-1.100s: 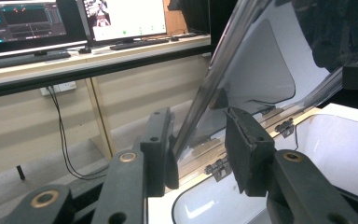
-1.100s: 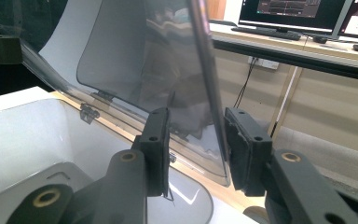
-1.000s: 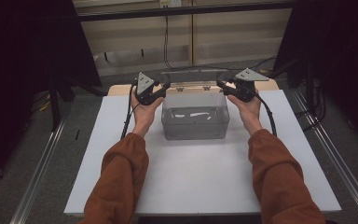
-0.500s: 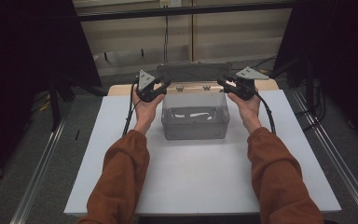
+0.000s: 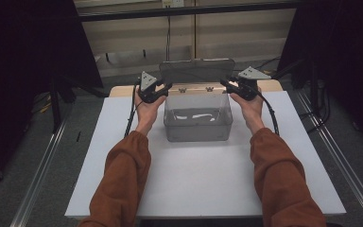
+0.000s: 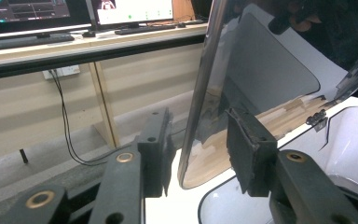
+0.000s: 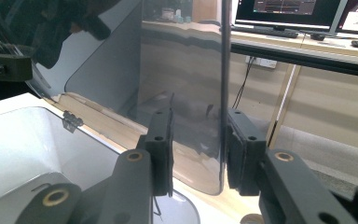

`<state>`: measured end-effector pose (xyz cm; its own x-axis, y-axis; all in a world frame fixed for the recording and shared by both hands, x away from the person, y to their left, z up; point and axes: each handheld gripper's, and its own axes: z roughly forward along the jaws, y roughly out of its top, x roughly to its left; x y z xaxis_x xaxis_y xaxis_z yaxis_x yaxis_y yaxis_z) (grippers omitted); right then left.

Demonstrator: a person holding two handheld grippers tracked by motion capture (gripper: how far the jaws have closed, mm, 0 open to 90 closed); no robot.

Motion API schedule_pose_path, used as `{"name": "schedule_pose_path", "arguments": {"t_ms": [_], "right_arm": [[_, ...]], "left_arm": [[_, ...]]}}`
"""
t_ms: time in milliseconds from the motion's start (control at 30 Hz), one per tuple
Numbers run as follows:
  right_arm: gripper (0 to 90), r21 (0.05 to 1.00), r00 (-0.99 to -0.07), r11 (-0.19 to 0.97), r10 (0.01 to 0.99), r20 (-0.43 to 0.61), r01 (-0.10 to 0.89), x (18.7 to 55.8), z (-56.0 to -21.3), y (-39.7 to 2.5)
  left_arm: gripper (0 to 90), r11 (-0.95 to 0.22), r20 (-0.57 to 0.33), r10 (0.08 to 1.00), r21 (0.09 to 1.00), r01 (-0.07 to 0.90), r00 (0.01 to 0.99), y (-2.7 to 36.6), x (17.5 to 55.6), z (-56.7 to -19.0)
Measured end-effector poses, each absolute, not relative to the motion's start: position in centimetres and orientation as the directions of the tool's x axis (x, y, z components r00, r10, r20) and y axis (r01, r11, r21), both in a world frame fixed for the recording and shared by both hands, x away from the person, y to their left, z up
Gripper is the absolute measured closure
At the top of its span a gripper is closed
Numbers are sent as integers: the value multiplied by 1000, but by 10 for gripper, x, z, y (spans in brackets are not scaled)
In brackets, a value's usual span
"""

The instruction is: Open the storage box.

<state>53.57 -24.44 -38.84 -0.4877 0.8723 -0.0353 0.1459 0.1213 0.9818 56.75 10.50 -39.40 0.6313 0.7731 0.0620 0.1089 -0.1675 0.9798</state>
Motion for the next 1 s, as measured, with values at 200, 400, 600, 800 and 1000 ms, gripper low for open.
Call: {"name": "schedule_pose_path", "arguments": {"t_ms": [200, 400, 600, 800, 1000], "right_arm": [[661, 982, -487, 118, 873, -31, 150, 537, -389, -244], [662, 980, -488, 130, 872, -39, 153, 540, -390, -244], [664, 977, -481, 123, 876, -25, 174, 543, -395, -244], [664, 970, -479, 134, 877, -20, 204, 547, -402, -244], [672, 967, -482, 137, 876, -17, 214, 549, -405, -245]], "left_arm": [[612, -144, 30, 768, 981, 127, 640, 104, 572, -399], [625, -139, 9, 767, 978, 153, 641, 100, 575, -400], [630, -134, -2, 765, 978, 163, 644, 101, 578, -401], [652, -140, -1, 760, 976, 165, 650, 102, 580, -402], [659, -146, -16, 755, 971, 192, 655, 103, 583, -403]]}}
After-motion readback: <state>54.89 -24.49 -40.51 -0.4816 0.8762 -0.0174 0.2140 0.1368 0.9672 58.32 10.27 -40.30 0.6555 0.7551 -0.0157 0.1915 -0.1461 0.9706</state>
